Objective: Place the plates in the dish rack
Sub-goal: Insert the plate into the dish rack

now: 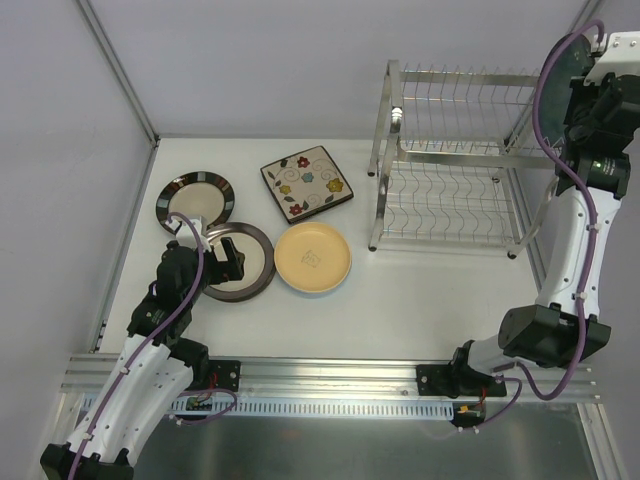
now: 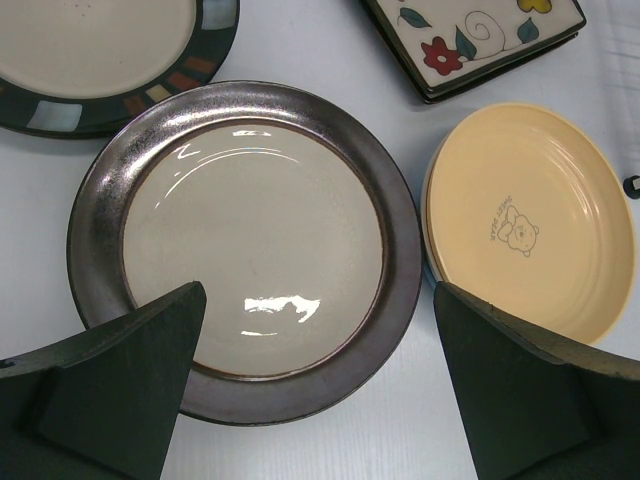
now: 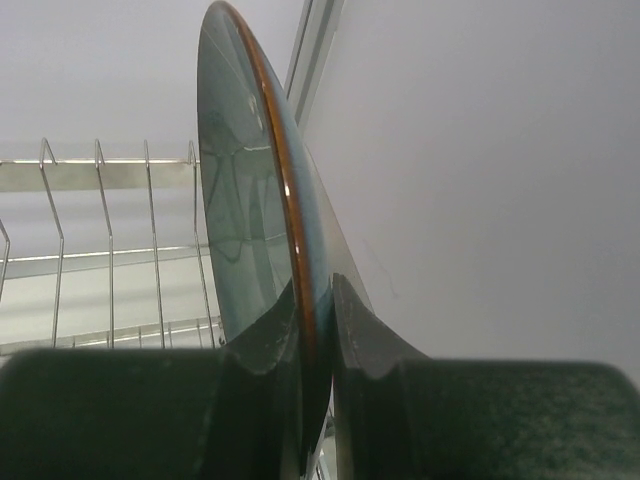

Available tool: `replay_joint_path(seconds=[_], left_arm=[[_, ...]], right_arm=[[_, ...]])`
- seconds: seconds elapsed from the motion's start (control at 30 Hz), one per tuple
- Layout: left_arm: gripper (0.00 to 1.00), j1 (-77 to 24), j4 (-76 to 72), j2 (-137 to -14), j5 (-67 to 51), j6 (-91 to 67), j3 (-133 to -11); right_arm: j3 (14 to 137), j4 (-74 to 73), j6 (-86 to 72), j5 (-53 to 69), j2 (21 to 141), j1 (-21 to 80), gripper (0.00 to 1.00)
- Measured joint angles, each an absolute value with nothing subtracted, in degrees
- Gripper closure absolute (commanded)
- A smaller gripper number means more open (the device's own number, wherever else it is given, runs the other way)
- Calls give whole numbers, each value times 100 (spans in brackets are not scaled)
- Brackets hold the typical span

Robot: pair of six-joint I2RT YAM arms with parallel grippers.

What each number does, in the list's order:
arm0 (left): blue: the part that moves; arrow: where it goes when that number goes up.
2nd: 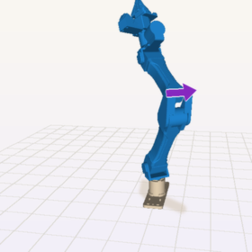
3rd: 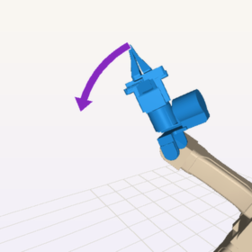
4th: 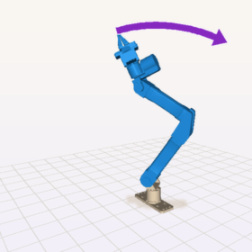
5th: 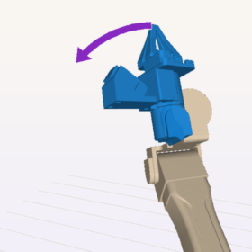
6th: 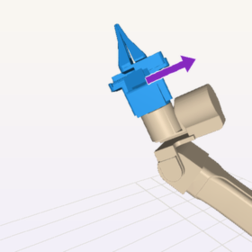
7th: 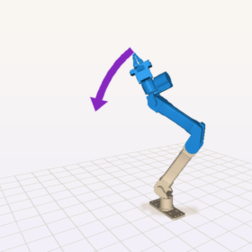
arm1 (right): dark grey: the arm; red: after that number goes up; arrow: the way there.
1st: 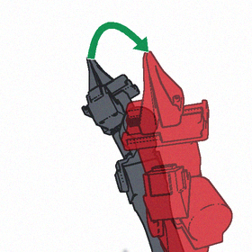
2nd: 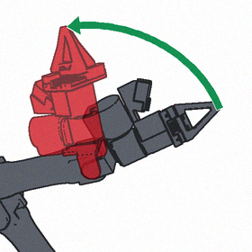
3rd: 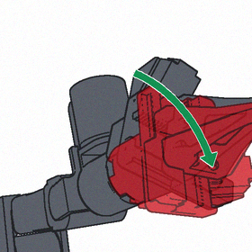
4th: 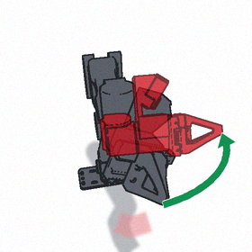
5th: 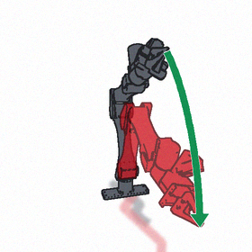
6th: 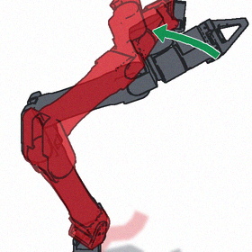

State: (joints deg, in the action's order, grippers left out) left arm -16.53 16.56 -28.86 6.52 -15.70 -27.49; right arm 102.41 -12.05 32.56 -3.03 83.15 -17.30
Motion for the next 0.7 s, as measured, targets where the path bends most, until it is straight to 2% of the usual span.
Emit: replay_joint_path(seconds=[0.27, 0.37, 0.47, 0.57, 0.7], left_arm=[[1, -1653, 1653, -2886, 650, -1568, -2749], [1, -1653, 1656, -2886, 650, -1568, -2749], [1, -1653, 1653, -2886, 650, -1566, -2749], [1, -1653, 1653, -2886, 650, -1566, -2749], [1, -1653, 1653, -2886, 648, -1566, -2749]], right_arm=[[10149, -1229, 3242, -257, 8235, -1730, 99], [10141, -1232, 3179, -279, 8228, -1734, 96], [10143, -1262, 3006, -281, 8226, -1769, 86], [10143, -1286, 2773, -279, 8226, -1828, 84], [10145, -1310, 2539, -279, 8211, -1870, 66]])
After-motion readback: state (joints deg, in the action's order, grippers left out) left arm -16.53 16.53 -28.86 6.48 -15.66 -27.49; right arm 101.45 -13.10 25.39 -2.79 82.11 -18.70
